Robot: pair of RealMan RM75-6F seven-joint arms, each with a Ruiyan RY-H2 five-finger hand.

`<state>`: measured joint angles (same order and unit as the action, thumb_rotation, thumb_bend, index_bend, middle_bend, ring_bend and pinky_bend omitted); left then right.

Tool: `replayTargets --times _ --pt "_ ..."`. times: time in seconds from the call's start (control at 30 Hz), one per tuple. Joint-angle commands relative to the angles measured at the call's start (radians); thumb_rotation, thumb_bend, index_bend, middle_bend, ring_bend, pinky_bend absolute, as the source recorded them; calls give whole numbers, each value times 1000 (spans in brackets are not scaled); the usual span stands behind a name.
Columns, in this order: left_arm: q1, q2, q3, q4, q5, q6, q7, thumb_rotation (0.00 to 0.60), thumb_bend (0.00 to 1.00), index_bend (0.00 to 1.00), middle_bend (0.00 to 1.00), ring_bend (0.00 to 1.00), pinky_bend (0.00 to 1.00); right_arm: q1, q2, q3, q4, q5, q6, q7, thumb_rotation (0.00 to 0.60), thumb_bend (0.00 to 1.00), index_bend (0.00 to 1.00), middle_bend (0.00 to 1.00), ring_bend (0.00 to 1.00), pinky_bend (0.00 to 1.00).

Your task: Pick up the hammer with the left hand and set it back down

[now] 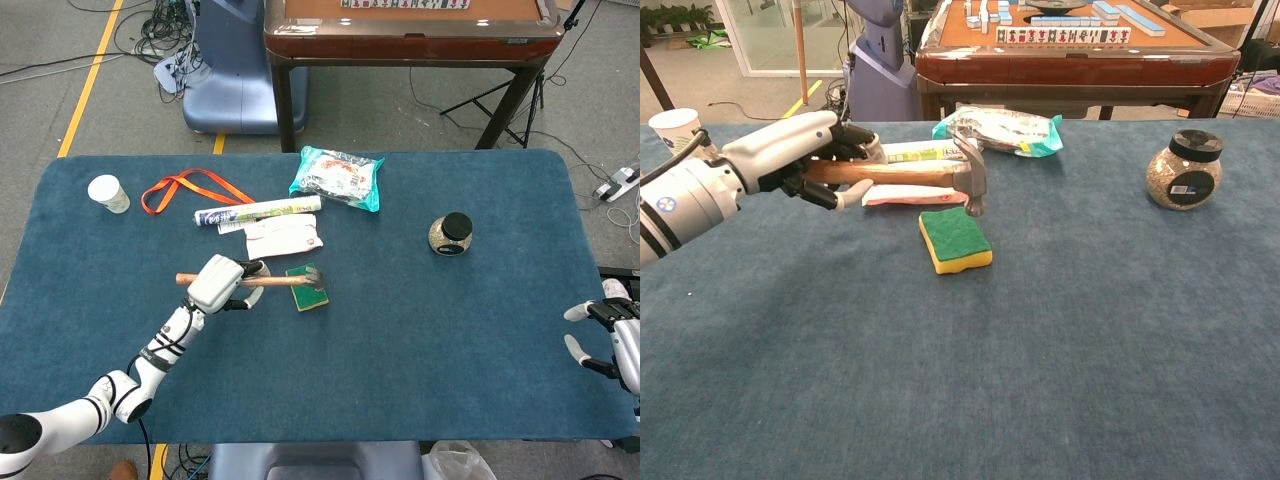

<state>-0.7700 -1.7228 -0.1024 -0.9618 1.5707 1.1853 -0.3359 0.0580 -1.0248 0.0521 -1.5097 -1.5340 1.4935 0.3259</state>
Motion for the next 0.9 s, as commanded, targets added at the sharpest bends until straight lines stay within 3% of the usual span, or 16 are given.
replayTargets --times 0.03,0.37,0.67,0.9 --pt "-3 -12 11 32 9 -3 31 600 544 795 822 654 919 0 0 0 1 1 0 2 600 317 457 451 393 259" --pt "-12 -70 35 155 15 -25 43 600 544 796 822 653 919 1 1 2 3 6 -4 4 600 317 457 451 393 259" --pt "20 20 -2 34 -3 63 -72 600 544 797 823 654 920 -3 1 3 3 7 2 9 600 317 457 451 393 259" --pt "63 77 18 4 7 107 -48 600 543 797 823 654 919 -3 1 1 2 2 2 5 600 317 457 451 393 259"
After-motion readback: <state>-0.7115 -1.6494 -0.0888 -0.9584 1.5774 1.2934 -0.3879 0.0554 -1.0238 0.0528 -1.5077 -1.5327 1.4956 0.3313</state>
